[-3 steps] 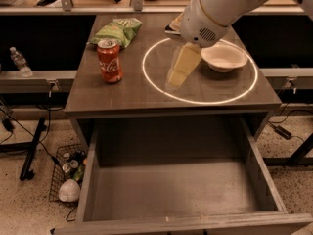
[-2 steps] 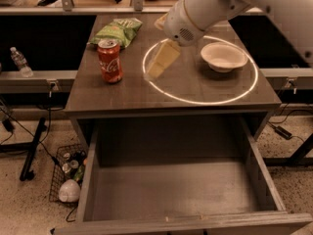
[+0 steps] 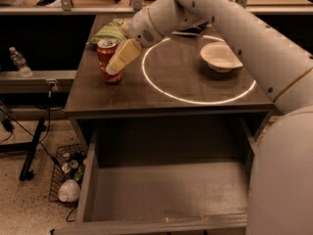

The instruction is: Place coke can into top drawer

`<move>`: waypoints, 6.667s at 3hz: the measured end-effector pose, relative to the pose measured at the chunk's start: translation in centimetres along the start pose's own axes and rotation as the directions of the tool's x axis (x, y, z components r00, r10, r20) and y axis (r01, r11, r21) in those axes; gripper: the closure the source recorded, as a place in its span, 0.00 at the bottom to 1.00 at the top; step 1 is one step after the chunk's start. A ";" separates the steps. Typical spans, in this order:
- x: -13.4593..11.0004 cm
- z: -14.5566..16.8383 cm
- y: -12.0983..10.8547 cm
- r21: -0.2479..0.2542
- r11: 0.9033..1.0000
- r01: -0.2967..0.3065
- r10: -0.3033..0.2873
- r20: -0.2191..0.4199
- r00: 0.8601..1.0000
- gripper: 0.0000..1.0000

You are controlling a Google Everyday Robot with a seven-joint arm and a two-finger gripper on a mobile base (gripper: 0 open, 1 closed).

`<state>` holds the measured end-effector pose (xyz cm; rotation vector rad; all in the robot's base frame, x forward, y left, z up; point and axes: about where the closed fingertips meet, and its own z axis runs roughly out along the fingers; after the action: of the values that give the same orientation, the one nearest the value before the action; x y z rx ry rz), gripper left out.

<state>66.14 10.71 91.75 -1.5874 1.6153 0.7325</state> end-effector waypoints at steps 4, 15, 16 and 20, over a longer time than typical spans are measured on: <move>-0.2 -0.8 3.4 -0.063 0.997 -0.041 0.050 0.146 0.988 0.89; 26.3 -1.5 21.5 -0.104 0.994 -0.040 0.049 0.094 0.994 0.98; 27.7 -1.0 21.1 -0.082 0.996 -0.030 0.037 0.088 0.995 0.75; 28.0 -3.0 20.9 -0.016 0.997 -0.069 0.070 0.043 0.997 0.00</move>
Offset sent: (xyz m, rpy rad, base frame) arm -0.0017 0.0390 -0.0274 0.1294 0.1025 0.0402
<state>46.24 -6.15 68.30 -1.5215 1.6440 0.8120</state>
